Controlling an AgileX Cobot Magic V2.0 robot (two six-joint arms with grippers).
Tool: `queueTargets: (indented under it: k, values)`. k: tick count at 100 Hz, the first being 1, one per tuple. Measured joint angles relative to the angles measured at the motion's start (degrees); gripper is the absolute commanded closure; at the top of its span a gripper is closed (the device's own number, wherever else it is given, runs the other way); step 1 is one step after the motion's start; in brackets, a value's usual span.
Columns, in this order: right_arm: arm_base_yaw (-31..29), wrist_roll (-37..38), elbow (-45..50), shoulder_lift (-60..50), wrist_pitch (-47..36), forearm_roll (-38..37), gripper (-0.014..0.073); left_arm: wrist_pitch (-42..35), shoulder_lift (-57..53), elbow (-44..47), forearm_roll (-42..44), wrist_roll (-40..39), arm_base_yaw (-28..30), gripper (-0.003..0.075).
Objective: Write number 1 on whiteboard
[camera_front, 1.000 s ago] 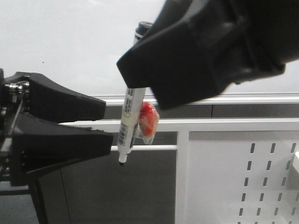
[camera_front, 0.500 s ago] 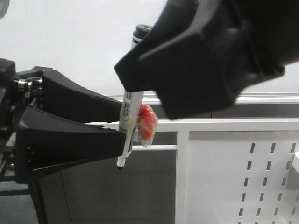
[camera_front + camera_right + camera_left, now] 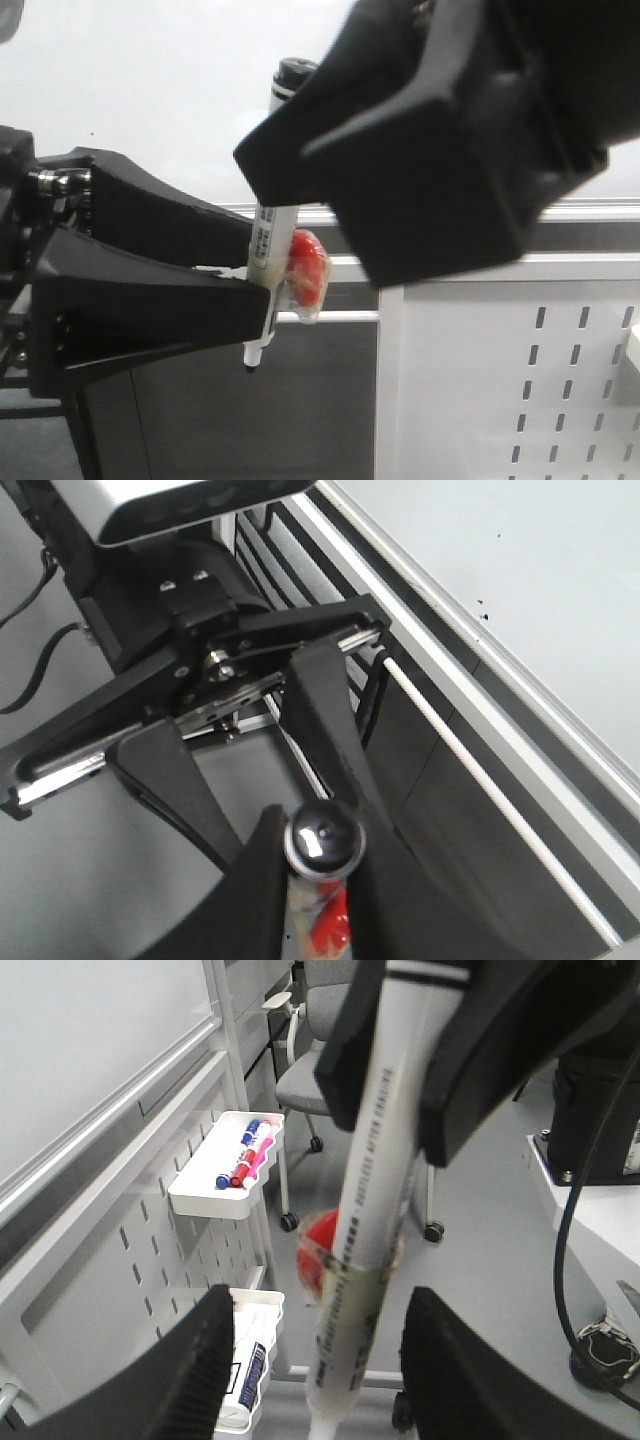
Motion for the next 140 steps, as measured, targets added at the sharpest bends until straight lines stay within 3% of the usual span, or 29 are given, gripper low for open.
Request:
queueTargets:
  k: [80, 109, 140]
  values:
    - [0.0, -0.09, -0.86, 0.0, 0.58, -0.34, 0.0655, -0.04, 0.0, 0.0, 0.42, -0.93, 0.0, 0.0378]
    - [0.0, -0.09, -1.45, 0.0, 1.39, -0.43, 0.0655, -0.14, 0.0, 0.0, 0.46, -0.93, 0.0, 0.0554]
    - [0.0, -0.09, -1.45, 0.0, 0.95, -0.43, 0.0655, -0.13, 0.0, 0.0, 0.88, -0.93, -0.03, 0.0638]
